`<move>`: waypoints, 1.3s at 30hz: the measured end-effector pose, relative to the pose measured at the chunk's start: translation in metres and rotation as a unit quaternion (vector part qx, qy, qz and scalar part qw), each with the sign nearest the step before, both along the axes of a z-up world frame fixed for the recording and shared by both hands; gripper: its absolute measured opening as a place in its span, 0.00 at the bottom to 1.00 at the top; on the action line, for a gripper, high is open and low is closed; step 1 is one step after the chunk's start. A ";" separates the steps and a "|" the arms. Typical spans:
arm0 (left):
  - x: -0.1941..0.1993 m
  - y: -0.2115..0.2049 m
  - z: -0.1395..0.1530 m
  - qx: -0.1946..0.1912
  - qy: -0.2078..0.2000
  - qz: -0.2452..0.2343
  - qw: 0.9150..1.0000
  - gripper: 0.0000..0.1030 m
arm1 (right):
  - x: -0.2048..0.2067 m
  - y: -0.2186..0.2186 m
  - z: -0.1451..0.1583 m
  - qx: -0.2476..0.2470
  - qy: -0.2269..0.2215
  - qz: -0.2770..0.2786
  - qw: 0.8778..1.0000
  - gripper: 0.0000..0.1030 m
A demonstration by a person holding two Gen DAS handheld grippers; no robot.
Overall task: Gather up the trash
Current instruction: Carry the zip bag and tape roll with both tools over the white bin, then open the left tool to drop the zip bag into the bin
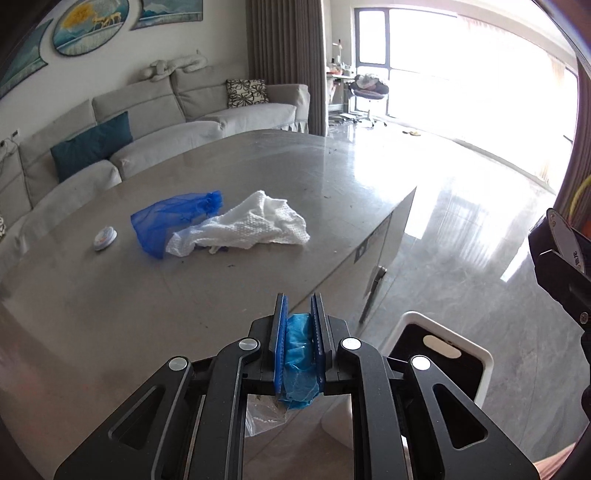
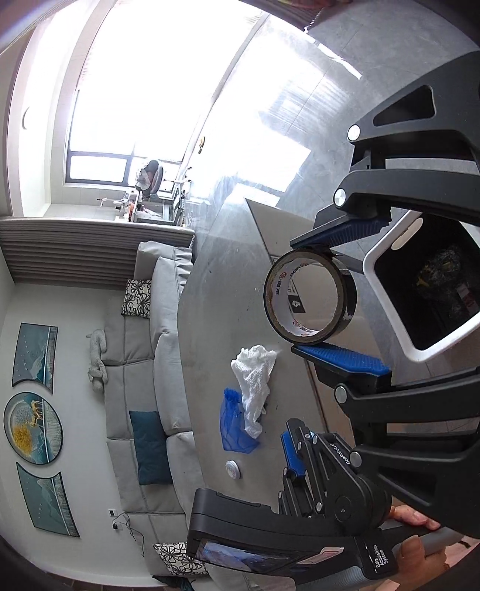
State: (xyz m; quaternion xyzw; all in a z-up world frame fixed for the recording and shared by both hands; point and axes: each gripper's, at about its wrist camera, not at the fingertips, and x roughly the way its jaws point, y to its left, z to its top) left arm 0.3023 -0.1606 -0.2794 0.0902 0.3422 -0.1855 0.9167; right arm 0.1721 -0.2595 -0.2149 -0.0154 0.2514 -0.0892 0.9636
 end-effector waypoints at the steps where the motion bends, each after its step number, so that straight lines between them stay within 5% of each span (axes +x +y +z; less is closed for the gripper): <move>1: -0.004 -0.010 -0.005 0.002 0.005 -0.009 1.000 0.14 | -0.003 -0.007 -0.004 0.000 0.004 -0.008 1.000 0.49; 11: -0.031 -0.088 -0.054 0.046 0.034 -0.070 0.996 0.14 | -0.021 -0.052 -0.038 0.016 0.005 -0.045 0.999 0.49; 18: -0.031 -0.107 -0.097 0.070 0.080 -0.106 0.989 0.14 | -0.011 -0.071 -0.106 0.055 0.055 -0.044 0.996 0.49; 29: -0.032 -0.136 -0.157 0.088 0.135 -0.137 0.977 0.14 | -0.002 -0.078 -0.134 0.026 0.105 -0.049 0.993 0.49; 39: -0.027 -0.145 -0.166 0.082 0.144 -0.144 0.975 0.14 | 0.009 -0.095 -0.152 0.036 0.135 -0.062 0.988 0.49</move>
